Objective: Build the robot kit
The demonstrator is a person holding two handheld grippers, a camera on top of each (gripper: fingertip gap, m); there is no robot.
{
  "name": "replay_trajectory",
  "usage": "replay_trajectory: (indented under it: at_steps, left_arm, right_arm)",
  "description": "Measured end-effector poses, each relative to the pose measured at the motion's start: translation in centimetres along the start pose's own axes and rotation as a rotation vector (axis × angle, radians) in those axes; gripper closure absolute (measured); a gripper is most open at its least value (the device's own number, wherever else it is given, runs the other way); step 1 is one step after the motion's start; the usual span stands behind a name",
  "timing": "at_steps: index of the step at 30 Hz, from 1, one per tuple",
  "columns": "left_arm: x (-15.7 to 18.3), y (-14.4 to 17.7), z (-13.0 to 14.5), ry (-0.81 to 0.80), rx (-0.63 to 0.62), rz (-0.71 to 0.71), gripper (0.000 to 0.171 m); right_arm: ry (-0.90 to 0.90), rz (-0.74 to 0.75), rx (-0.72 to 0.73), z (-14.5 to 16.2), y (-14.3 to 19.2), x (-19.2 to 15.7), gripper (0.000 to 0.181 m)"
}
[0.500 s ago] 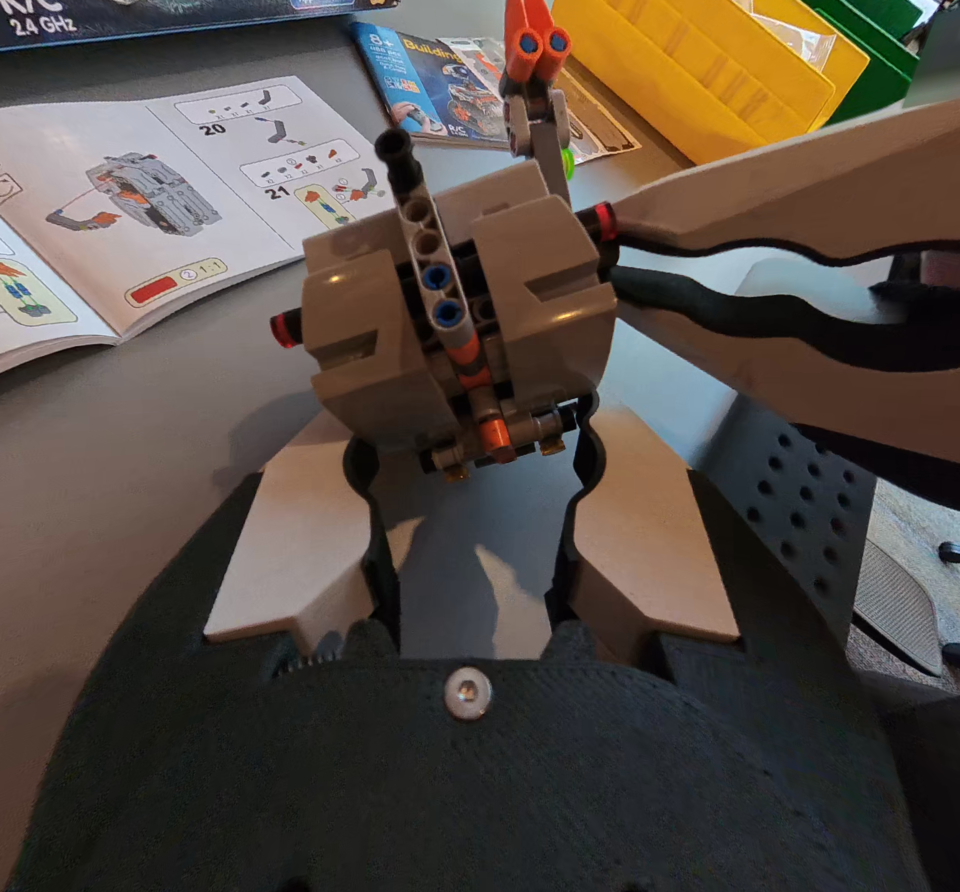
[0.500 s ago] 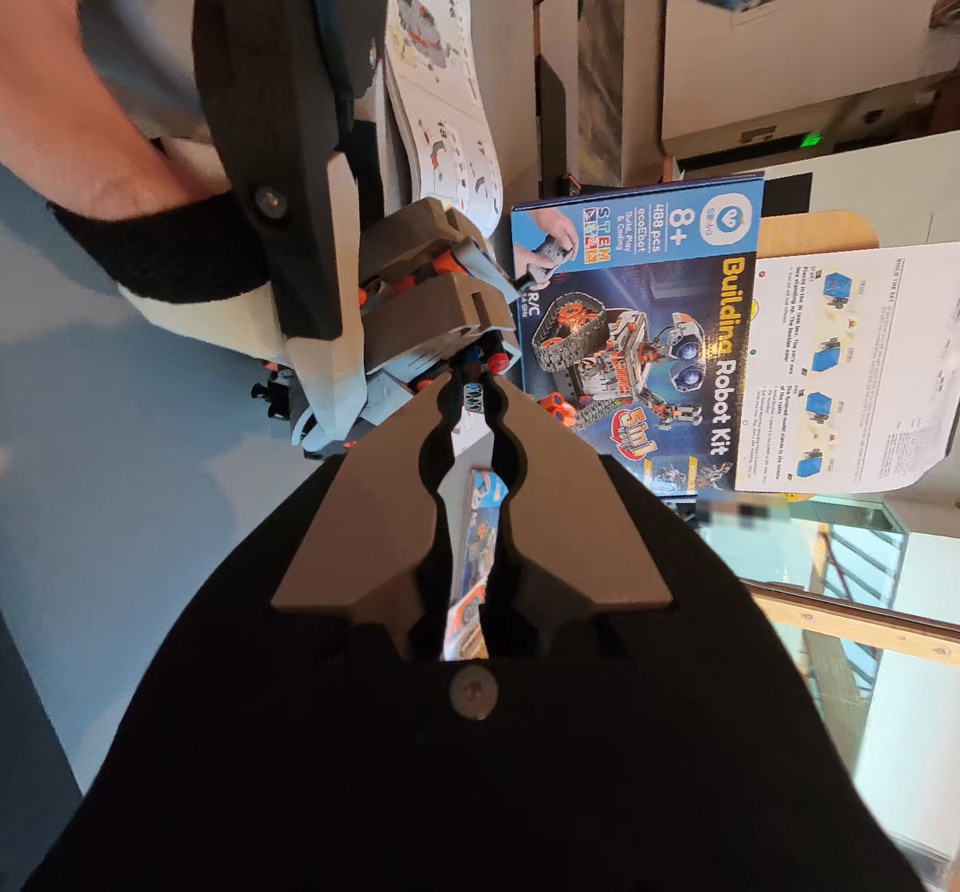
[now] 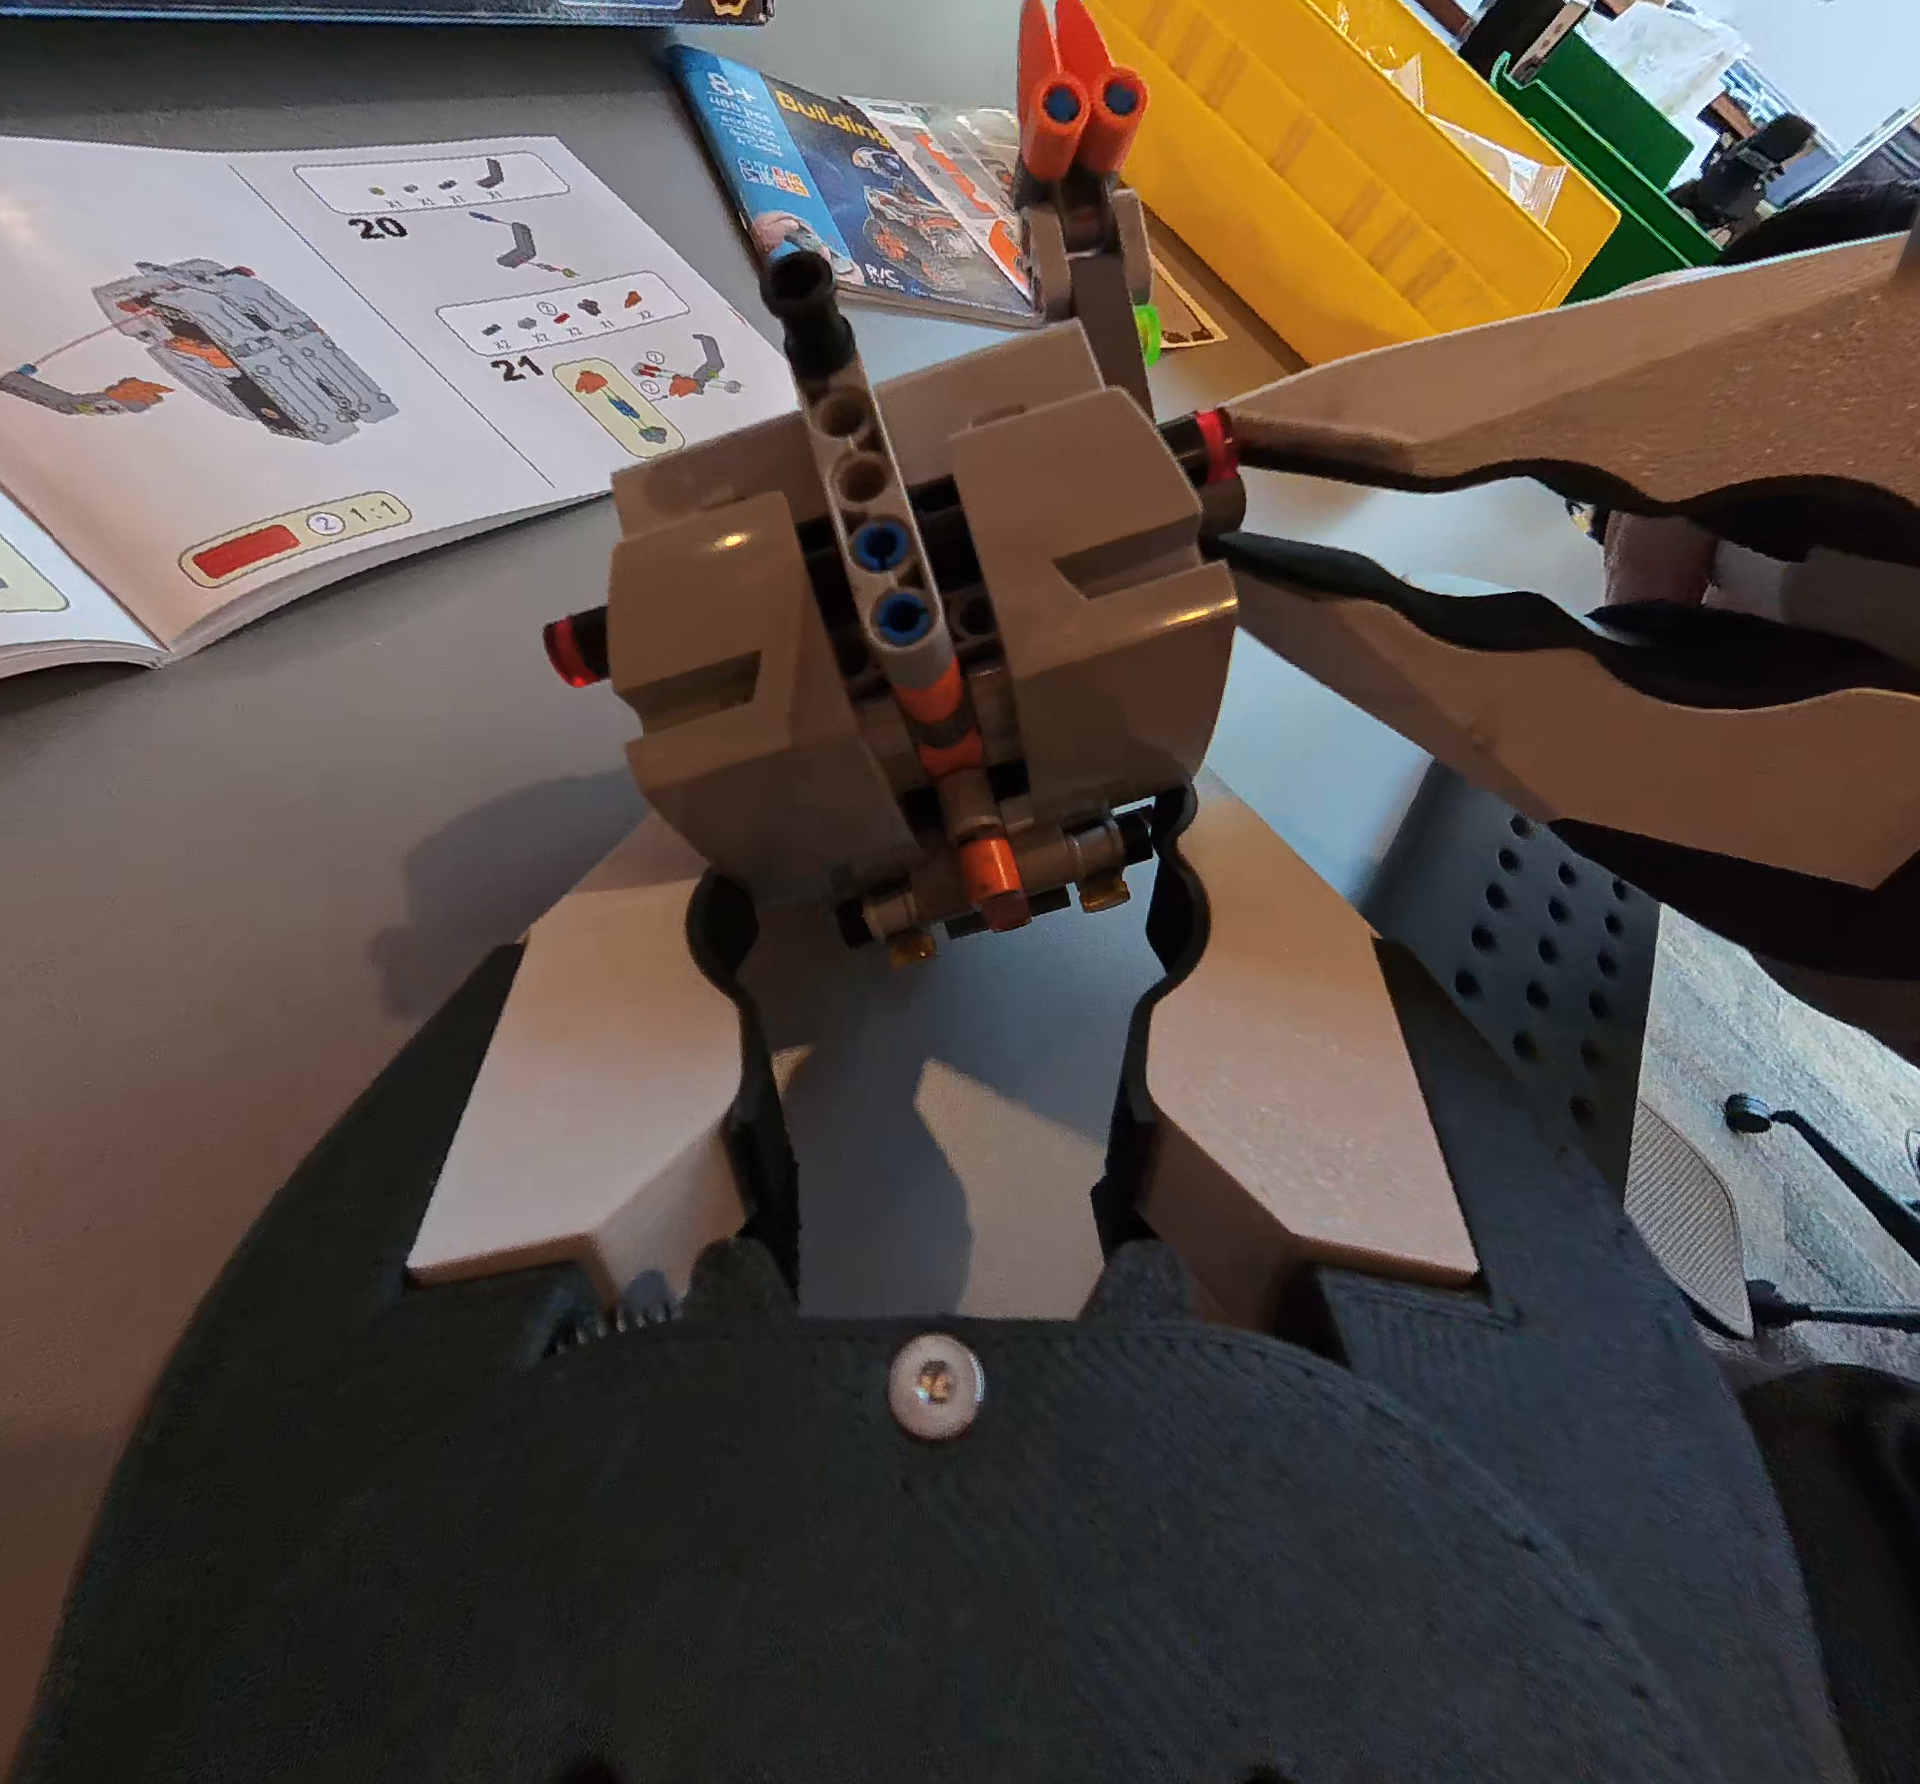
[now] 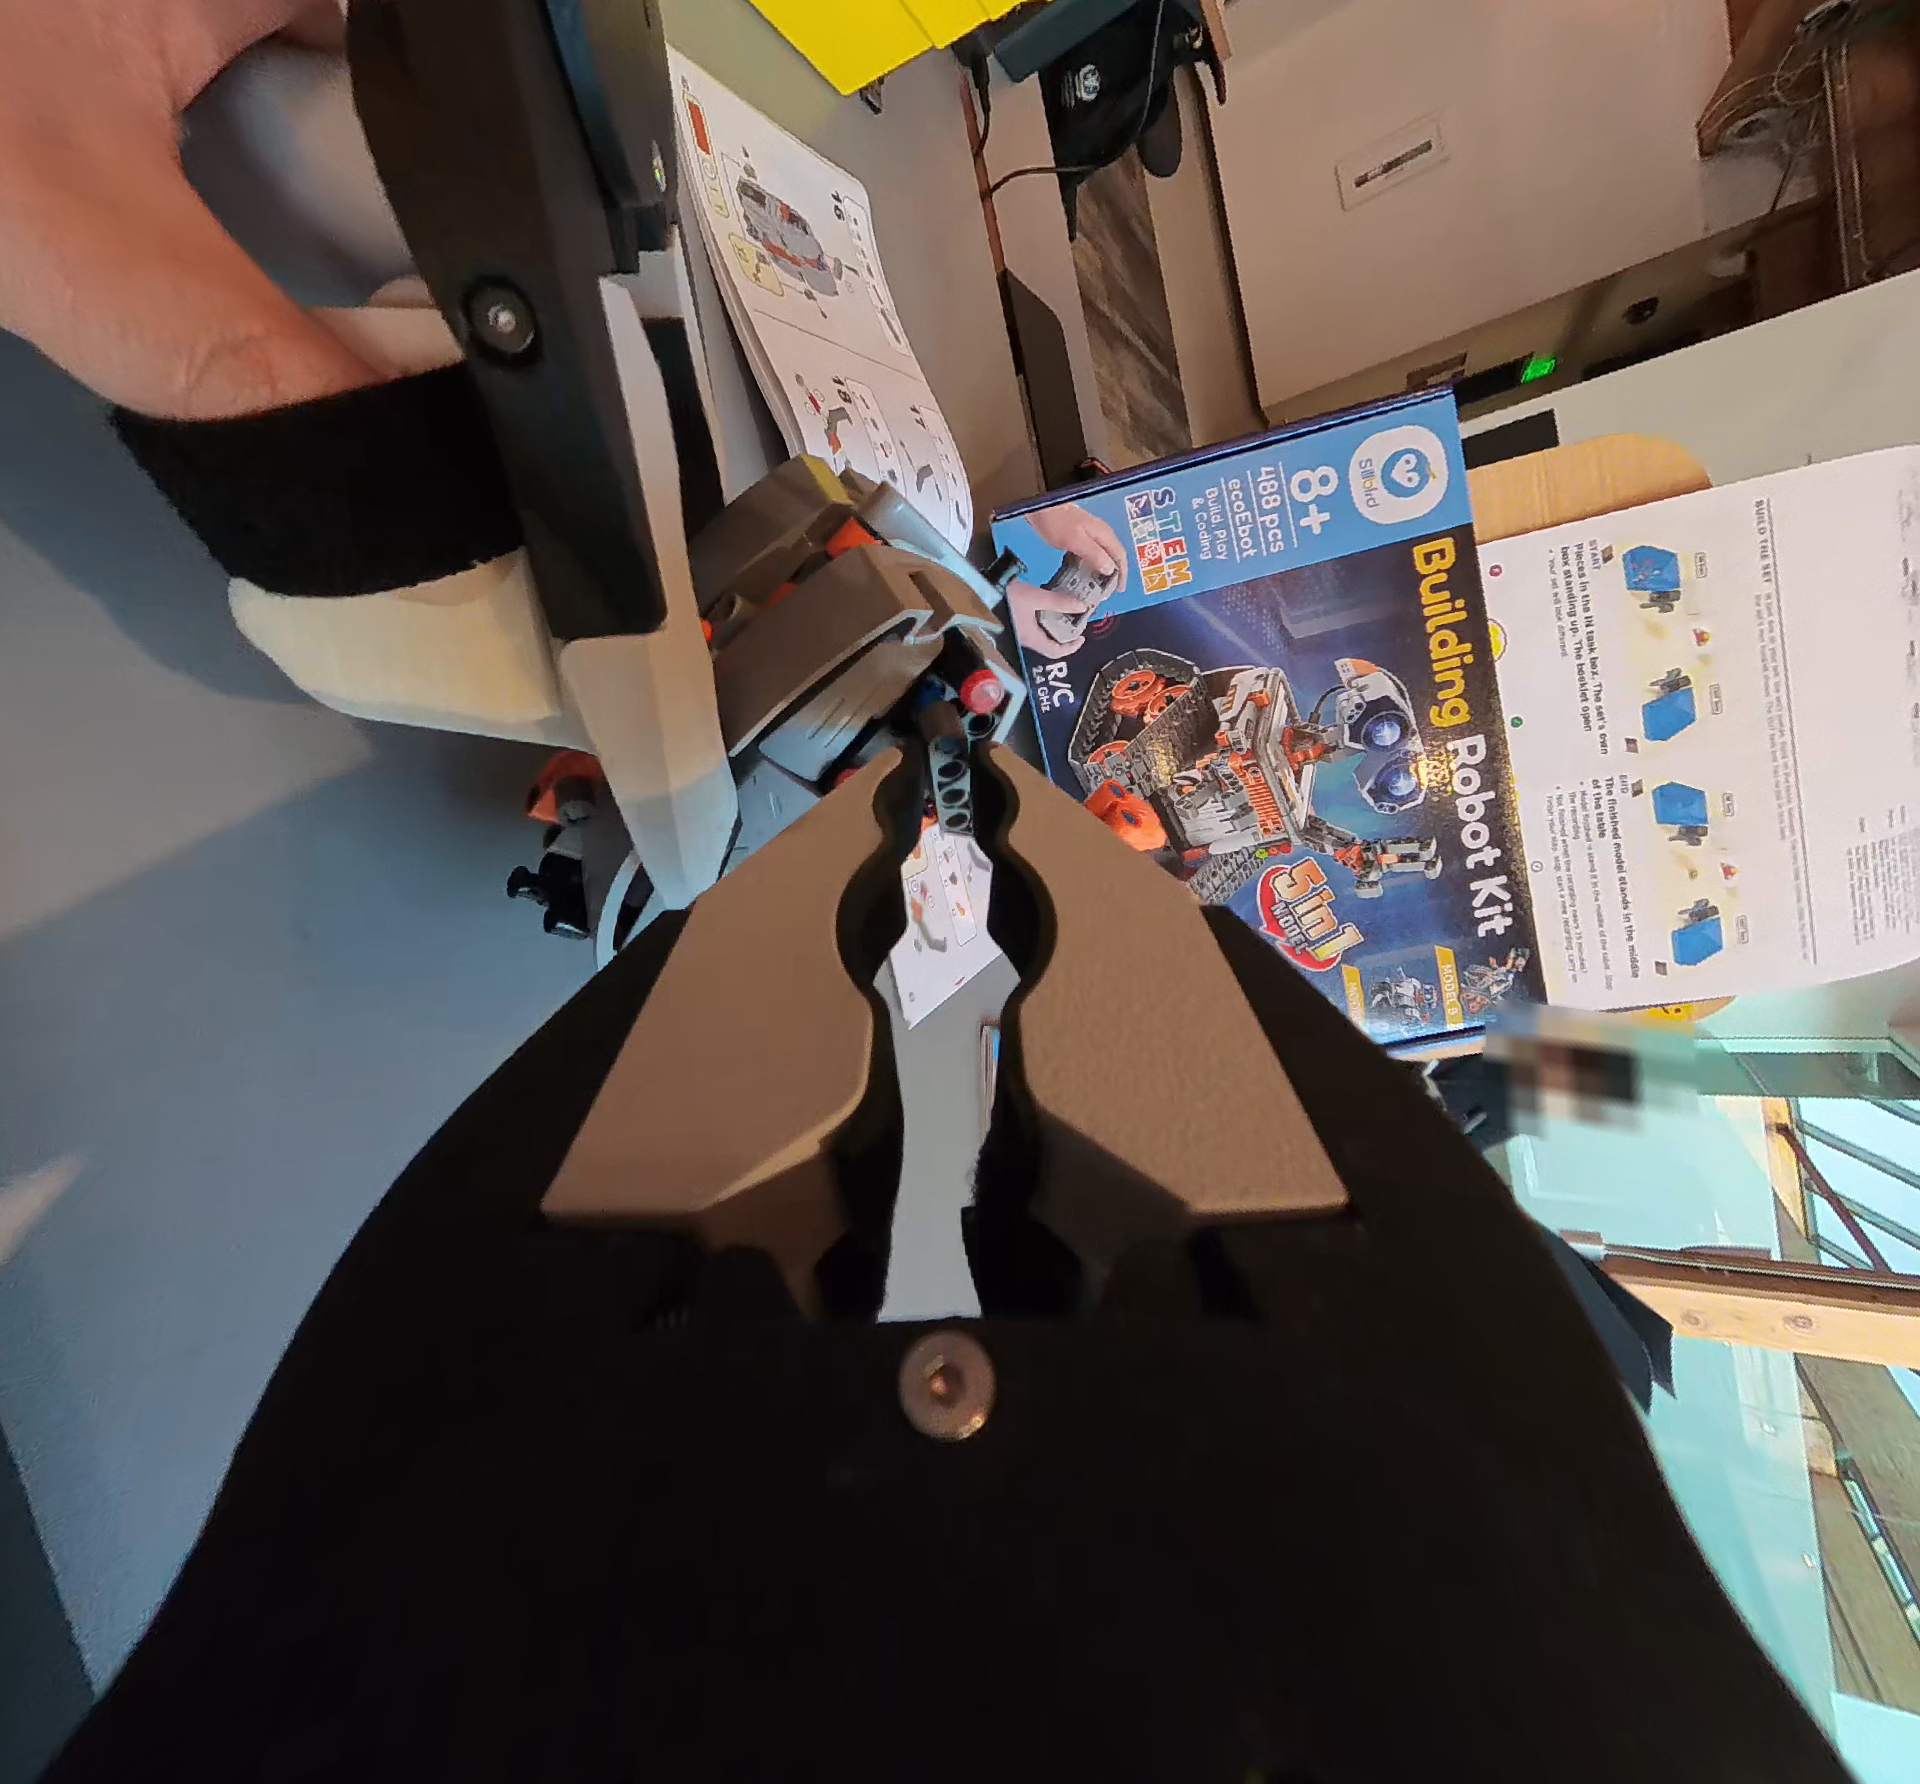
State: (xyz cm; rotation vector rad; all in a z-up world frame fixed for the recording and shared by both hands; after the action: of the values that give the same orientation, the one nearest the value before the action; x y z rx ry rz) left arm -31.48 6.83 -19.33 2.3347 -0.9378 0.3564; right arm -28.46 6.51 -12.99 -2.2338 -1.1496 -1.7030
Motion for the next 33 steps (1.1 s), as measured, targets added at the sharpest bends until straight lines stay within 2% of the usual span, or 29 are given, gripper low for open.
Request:
replay_trajectory:
  at_steps: [15,23,33]
  left_arm:
    - [0.1,0.0,0.1,-0.029,-0.006,0.004,0.096]
    - [0.0,0.2,0.1,-0.154,-0.032,-0.088,0.097]
    - [0.1,0.1,0.1,-0.158,-0.030,-0.093,0.097]
  right_arm:
    - [-0.020,-0.080,0.153,-0.3,0.7,0.1,0.174]
    - [0.015,-0.155,0.103,-0.1,1.1,0.1,0.175]
    - [-0.053,-0.122,0.113,0.1,0.8,0.0,0.175]
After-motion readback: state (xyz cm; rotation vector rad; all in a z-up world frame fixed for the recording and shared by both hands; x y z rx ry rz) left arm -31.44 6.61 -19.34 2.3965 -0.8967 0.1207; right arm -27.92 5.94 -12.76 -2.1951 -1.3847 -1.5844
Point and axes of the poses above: each gripper's, where its closed fingertips meet, y back along the fingers, z out of its underside, x = y × z across the jaws, the point moved 3 cm from there along y, back along the fingers, and after that the axes turned 2 degrees about y, right-handed, at the moved point
